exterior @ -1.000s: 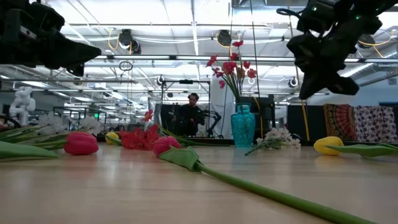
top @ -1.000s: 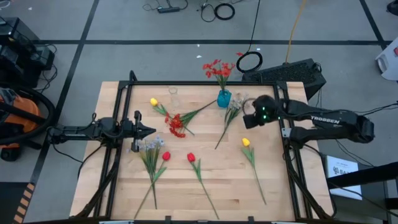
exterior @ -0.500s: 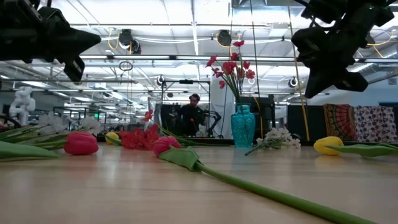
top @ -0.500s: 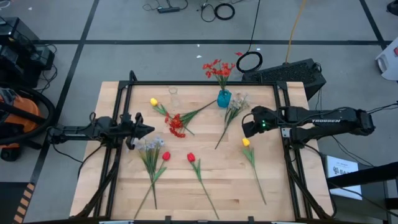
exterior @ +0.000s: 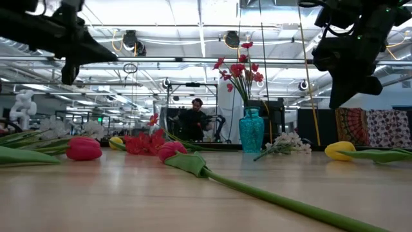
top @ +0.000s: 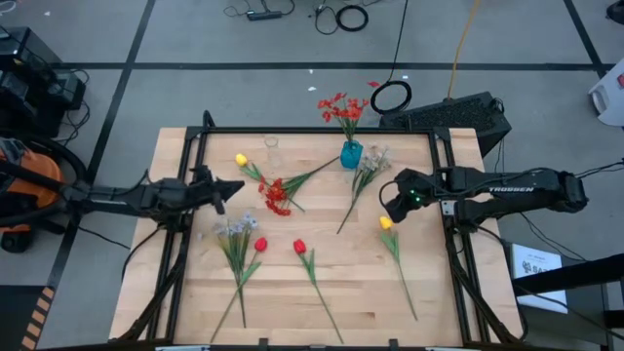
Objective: Sort flowers into vase by color
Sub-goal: Put the bottom white flower into the transparent vase
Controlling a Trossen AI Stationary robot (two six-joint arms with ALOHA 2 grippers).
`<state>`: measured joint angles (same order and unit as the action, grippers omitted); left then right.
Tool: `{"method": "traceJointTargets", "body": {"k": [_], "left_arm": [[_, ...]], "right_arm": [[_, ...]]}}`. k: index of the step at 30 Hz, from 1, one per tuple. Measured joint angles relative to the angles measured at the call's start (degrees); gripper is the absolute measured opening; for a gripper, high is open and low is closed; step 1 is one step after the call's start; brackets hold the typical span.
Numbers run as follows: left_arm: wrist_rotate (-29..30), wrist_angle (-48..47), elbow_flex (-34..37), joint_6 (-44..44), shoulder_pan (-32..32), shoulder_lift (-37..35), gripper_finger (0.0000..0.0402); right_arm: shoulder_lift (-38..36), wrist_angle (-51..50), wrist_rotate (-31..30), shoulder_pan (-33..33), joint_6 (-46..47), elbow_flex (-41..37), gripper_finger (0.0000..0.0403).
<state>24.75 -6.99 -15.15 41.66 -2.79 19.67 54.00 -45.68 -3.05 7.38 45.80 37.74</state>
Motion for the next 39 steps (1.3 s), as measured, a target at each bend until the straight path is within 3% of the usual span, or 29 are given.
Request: {"method": "traceJointTargets", "body": {"k": [5, 15, 29, 34, 39], "left_arm": [[1.8, -5.9, -8.9, 10.1, 0.0, 13.1, 0.0007], [-3.9, -16.9, -24.4, 34.4, -6.8, 38.5, 0.0006], [0.3, -19.7, -25.3, 77.9, -31.3, 50.4, 0.0006], [-4.2, -24.9, -25.3, 88.8, -36.1, 53.3, 0.0006], [-10.5, -25.9, -25.3, 89.8, -37.4, 54.9, 0.0006]], "right_arm": [[0.0, -1.5, 0.0, 0.0, -3.7, 0.0, 0.0], [0.0, -2.5, 0.2, 0.0, -7.7, 0.0, 0.0], [0.0, -3.1, 0.4, 0.0, -12.5, 0.0, 0.0], [0.0, -3.1, 0.4, 0.0, -13.5, 0.0, 0.0], [0.0, -2.4, 0.1, 0.0, -13.5, 0.0, 0.0]]}}
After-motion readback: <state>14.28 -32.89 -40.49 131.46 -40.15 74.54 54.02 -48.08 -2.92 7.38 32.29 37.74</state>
